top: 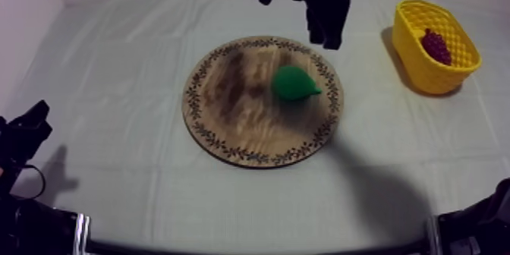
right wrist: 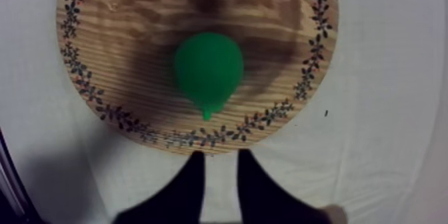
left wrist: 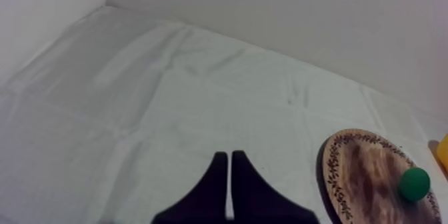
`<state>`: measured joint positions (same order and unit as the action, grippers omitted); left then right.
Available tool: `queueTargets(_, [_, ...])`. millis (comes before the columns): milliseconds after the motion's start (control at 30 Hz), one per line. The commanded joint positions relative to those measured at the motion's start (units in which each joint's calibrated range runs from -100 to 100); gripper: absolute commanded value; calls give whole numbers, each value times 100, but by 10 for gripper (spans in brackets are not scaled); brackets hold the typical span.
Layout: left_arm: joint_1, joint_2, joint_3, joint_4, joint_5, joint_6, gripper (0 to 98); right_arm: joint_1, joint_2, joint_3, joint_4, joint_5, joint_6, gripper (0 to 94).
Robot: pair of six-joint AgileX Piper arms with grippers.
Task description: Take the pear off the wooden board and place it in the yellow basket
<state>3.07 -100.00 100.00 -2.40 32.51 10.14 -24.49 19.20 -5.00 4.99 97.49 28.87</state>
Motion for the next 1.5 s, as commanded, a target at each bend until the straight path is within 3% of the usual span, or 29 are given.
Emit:
queueTargets(0, [1, 0, 0, -2, -1, -1, 1, -4, -15, 20, -7, -46, 24, 450])
queueTargets(133, [1, 0, 0, -2, -1, -1, 1, -67, -18, 63, 35, -157, 143, 622])
queueTargets(367, [1, 0, 0, -2, -1, -1, 1, -109, 82, 143, 23, -289, 262, 699])
queueTargets(1000, [1, 0, 0, -2, -1, -1, 1, -104, 1290, 284, -15, -916, 229, 690])
queueTargets(1467, [1, 0, 0, -2, -1, -1, 1, -22, 2155, -5, -30, -988, 243, 648])
